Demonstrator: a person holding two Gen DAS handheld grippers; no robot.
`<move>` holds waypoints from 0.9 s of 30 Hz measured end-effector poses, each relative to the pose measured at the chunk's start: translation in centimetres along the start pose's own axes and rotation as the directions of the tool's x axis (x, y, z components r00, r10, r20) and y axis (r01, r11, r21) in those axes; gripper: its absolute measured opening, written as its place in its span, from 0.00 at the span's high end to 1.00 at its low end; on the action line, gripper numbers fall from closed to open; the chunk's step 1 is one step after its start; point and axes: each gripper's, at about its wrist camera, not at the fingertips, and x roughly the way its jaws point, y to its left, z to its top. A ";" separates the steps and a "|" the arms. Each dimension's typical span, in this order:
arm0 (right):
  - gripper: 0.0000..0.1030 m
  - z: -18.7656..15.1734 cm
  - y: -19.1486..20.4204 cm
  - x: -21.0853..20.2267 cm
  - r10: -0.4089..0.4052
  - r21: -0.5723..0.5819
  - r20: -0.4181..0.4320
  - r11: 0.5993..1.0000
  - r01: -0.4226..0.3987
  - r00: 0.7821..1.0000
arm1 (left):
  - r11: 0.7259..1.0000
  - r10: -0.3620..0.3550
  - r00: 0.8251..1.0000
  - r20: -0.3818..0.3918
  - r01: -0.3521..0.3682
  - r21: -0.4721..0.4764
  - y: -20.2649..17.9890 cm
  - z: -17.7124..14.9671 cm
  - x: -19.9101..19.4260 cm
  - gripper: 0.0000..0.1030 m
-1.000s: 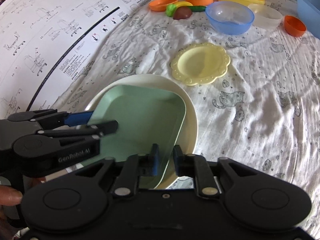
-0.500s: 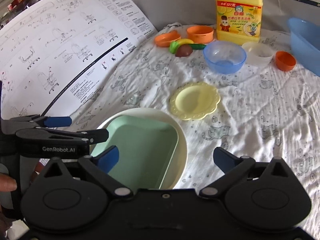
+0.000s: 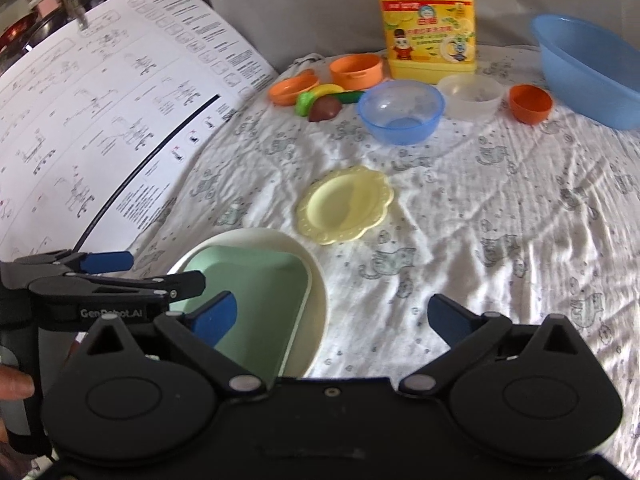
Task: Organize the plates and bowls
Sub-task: 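Close the right tool on the yellow flower plate while the left tool grips it too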
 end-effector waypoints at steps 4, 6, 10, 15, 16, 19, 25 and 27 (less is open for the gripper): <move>0.00 0.2 -1.4 0.3 -0.013 0.040 -0.006 0.999 0.013 1.000 | 1.000 -0.013 1.000 -0.001 0.013 0.007 -0.5 0.5 0.6 0.00; 0.00 0.5 -1.9 0.6 -0.019 0.051 -0.005 0.999 0.019 1.000 | 1.000 -0.022 1.000 0.001 0.022 0.013 -0.7 1.0 0.9 0.00; 0.00 1.6 -3.1 1.2 -0.044 0.085 -0.006 0.995 0.044 0.999 | 0.999 -0.035 0.999 0.009 0.035 0.014 -1.1 2.5 2.0 0.00; 0.04 3.2 -4.6 2.5 -0.059 0.139 0.002 0.989 0.058 0.998 | 0.998 -0.055 0.998 -0.001 0.055 0.023 -2.0 4.0 3.7 0.00; 0.07 3.5 -4.8 2.8 -0.058 0.148 0.001 0.987 0.057 0.998 | 0.998 -0.060 0.998 -0.002 0.060 0.029 -2.4 4.4 4.1 0.00; 0.18 4.7 -5.4 4.2 -0.044 0.183 -0.009 0.982 0.045 0.999 | 0.997 -0.069 0.998 -0.006 0.069 0.046 -3.2 5.1 5.1 0.00; 0.46 6.5 -5.9 7.1 0.002 0.222 -0.035 0.975 0.006 0.999 | 0.993 -0.093 0.996 -0.016 0.094 0.077 -4.4 6.8 7.2 0.00; 0.57 6.8 -6.0 8.0 0.030 0.230 -0.046 0.973 -0.018 0.999 | 0.992 -0.095 0.995 -0.016 0.096 0.084 -4.8 7.1 7.7 0.01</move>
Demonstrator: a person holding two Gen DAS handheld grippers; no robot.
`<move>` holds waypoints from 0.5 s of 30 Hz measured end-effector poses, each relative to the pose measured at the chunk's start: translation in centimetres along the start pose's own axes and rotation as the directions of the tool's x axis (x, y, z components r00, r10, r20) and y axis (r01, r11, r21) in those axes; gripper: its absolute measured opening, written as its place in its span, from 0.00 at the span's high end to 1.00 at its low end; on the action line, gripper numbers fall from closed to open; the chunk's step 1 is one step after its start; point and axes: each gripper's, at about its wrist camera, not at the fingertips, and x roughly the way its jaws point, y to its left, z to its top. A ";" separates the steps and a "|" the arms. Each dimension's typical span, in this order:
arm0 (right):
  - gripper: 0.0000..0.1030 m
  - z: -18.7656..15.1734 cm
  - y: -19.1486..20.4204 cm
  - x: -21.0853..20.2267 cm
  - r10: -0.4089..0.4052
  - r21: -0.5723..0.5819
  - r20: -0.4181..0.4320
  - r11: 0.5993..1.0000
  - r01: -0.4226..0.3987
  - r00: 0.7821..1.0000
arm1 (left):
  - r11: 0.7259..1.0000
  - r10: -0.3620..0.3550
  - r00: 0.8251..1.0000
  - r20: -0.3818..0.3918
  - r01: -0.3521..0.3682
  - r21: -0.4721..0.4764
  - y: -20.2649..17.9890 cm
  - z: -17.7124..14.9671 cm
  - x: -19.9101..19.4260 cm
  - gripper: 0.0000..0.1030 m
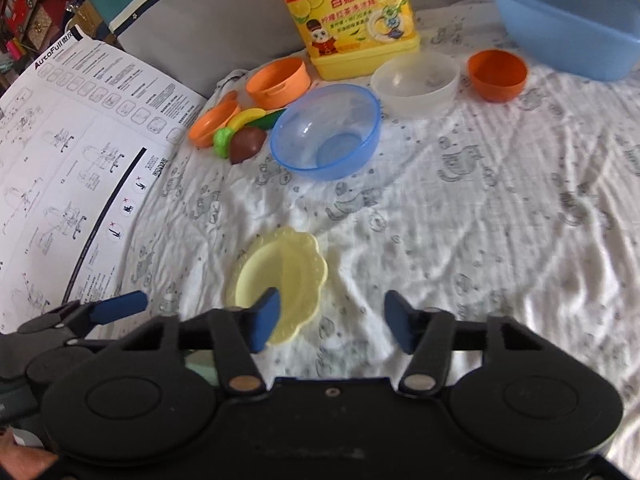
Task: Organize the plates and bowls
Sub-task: 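Close the right tool on the yellow flower plate while the left tool grips it too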
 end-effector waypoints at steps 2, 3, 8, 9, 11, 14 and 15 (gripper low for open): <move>0.63 0.4 -0.1 1.2 0.014 0.013 -0.023 1.000 -0.014 1.000 | 1.000 -0.009 1.000 -0.003 0.009 -0.003 0.0 0.2 0.4 0.04; 0.65 0.5 -0.1 1.8 0.015 0.017 -0.031 1.000 -0.014 0.999 | 1.000 -0.013 1.000 -0.007 0.013 -0.002 -0.1 0.2 0.6 0.05; 0.74 0.8 0.0 3.2 0.024 0.006 -0.042 1.000 -0.023 0.999 | 1.000 -0.017 0.999 -0.030 0.018 0.004 0.1 0.2 1.8 0.09; 0.77 0.8 0.1 3.3 0.027 -0.004 -0.041 1.000 -0.027 0.999 | 1.000 -0.018 0.999 -0.035 0.018 0.002 0.2 0.2 2.0 0.09; 0.85 0.8 0.3 3.6 0.023 -0.028 -0.041 0.999 -0.024 0.999 | 1.000 -0.020 0.999 -0.046 0.020 -0.001 0.2 0.2 2.4 0.10; 0.85 0.6 0.1 3.6 0.038 -0.046 -0.027 0.998 -0.039 0.999 | 1.000 -0.026 0.998 -0.055 0.026 0.002 -0.1 0.4 2.9 0.11; 0.85 0.6 -0.2 3.7 0.049 -0.039 -0.024 0.998 -0.049 0.999 | 1.000 -0.028 0.998 -0.058 0.028 0.008 -0.2 0.4 3.1 0.12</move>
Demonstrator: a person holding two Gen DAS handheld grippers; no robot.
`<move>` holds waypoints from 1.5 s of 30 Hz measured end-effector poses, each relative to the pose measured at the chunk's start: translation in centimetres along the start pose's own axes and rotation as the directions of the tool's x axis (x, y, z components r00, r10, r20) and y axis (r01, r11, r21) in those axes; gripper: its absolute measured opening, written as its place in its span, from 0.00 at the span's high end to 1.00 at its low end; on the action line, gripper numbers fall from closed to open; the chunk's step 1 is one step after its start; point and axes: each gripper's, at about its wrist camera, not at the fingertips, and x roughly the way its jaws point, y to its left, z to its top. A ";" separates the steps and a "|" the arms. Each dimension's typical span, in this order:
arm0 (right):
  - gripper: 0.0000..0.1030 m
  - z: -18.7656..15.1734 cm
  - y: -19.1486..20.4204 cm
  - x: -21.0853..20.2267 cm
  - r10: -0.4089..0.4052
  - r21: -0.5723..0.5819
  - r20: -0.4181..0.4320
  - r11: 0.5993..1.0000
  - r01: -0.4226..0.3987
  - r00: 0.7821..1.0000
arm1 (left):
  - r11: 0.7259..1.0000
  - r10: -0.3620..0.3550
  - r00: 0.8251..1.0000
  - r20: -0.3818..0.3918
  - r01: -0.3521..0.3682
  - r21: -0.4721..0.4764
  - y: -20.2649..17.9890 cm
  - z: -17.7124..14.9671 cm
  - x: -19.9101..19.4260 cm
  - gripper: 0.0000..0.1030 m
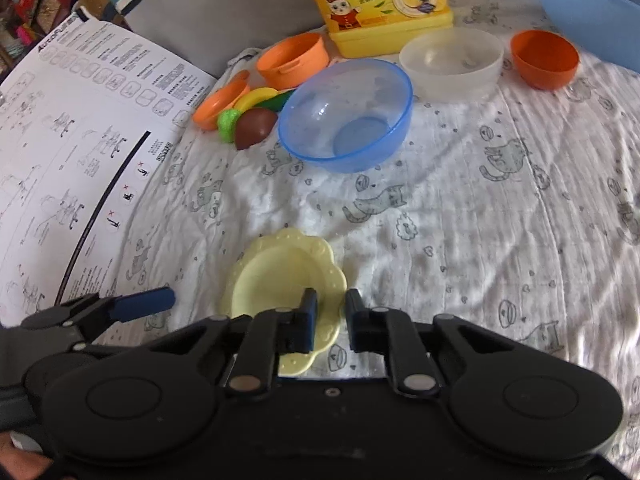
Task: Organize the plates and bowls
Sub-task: 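Close the right tool on the yellow flower plate while the left tool grips it too, then carry the yellow plate with both tools and lower it onto the green tray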
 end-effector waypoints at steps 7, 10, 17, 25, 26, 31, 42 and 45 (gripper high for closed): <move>0.86 -0.2 -1.2 -0.1 0.044 0.007 0.011 0.999 -0.044 0.999 | 0.999 -0.018 1.000 -0.021 0.019 0.026 -1.2 0.3 1.2 0.22; 0.87 -0.2 -1.7 -0.2 0.062 0.018 0.010 0.998 -0.062 0.998 | 0.998 -0.045 0.999 -0.017 0.045 0.044 -1.7 0.5 1.2 0.35; 0.88 -0.5 -2.4 -0.5 0.086 0.042 0.033 0.995 -0.087 0.996 | 0.998 -0.051 0.999 -0.009 0.052 0.041 -2.1 0.4 0.9 0.48; 0.88 -0.8 -2.0 -0.8 0.054 0.069 0.040 0.996 -0.056 0.998 | 0.999 -0.041 0.999 -0.010 0.041 0.025 -2.0 0.5 0.7 0.54; 0.87 -0.7 -1.8 -0.9 0.038 0.066 0.039 0.997 -0.041 0.998 | 0.999 -0.036 0.999 -0.012 0.037 0.024 -2.1 0.5 0.6 0.57; 0.85 -0.7 -1.5 -1.8 0.011 0.087 0.036 0.996 -0.014 0.999 | 0.999 -0.042 0.999 -0.010 0.042 0.018 -2.5 0.6 -0.1 0.62; 0.85 -0.9 -0.8 -5.2 0.007 0.110 0.058 0.994 -0.013 0.998 | 0.999 -0.043 0.999 0.024 0.044 -0.027 -2.6 0.9 -3.5 0.68; 0.85 -1.1 -0.6 -5.9 0.019 0.124 0.055 0.992 -0.026 0.998 | 0.999 -0.034 0.999 0.038 0.035 -0.017 -2.8 0.6 -4.8 0.68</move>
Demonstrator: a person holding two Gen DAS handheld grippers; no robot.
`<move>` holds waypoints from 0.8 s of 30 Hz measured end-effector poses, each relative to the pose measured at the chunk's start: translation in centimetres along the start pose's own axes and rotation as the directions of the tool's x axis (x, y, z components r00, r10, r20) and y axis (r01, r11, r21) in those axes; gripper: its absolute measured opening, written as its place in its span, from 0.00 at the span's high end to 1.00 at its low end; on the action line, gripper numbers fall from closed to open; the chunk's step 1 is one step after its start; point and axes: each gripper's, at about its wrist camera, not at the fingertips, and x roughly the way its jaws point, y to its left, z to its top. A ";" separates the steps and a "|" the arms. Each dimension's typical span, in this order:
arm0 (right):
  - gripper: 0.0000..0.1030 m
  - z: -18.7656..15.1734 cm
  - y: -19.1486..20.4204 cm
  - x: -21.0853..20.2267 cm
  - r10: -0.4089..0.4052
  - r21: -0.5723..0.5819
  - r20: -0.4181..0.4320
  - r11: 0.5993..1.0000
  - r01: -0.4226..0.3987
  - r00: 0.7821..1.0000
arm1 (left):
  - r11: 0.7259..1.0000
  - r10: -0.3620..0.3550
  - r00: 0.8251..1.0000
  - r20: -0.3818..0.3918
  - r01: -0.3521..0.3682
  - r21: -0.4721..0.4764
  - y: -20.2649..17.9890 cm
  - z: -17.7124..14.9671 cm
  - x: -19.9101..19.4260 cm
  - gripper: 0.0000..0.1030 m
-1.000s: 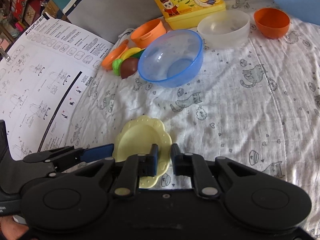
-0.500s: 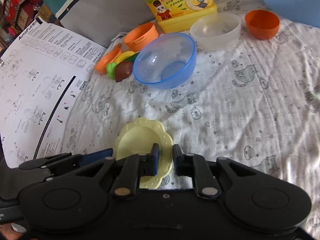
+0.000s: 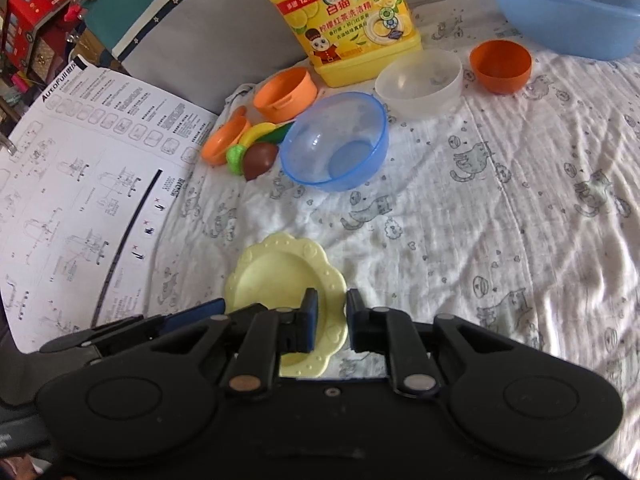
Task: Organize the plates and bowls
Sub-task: 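Carry the yellow plate with both tools and lower it onto the green tray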
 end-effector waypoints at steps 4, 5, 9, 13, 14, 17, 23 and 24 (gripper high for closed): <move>0.85 -0.5 0.5 -1.1 0.002 -0.001 0.009 1.000 -0.002 1.000 | 1.000 -0.007 1.000 0.020 0.008 -0.012 0.1 -0.4 -1.6 0.68; 0.85 -0.6 0.7 -1.5 0.004 -0.002 0.013 1.000 -0.004 1.000 | 1.000 -0.008 1.000 0.026 0.008 -0.012 0.1 -0.5 -2.0 0.68; 0.84 -1.1 1.5 -2.9 0.018 -0.015 0.021 1.000 -0.018 1.000 | 1.000 -0.008 0.999 0.048 0.008 -0.008 0.2 -1.0 -3.8 0.68; 0.84 -2.1 2.5 -3.7 0.034 -0.027 0.006 0.999 -0.034 0.999 | 1.000 0.001 0.999 0.047 -0.001 -0.004 0.7 -2.2 -5.3 0.68; 0.84 -2.4 2.7 -3.7 0.038 -0.028 -0.001 0.999 -0.038 0.999 | 1.000 0.005 0.999 0.046 -0.004 -0.005 0.8 -2.5 -5.5 0.68; 0.84 -3.3 3.4 -3.7 0.054 -0.029 -0.031 0.998 -0.055 0.998 | 1.000 0.017 0.999 0.036 -0.016 -0.011 1.5 -3.7 -6.4 0.68; 0.84 -5.0 5.1 -3.0 0.066 -0.064 -0.092 0.995 -0.072 0.994 | 0.999 0.032 0.999 0.010 -0.032 -0.040 3.4 -6.4 -7.6 0.68; 0.84 -5.4 5.4 -2.9 0.066 -0.071 -0.102 0.995 -0.073 0.993 | 0.998 0.033 0.999 0.006 -0.033 -0.046 3.7 -6.8 -7.7 0.68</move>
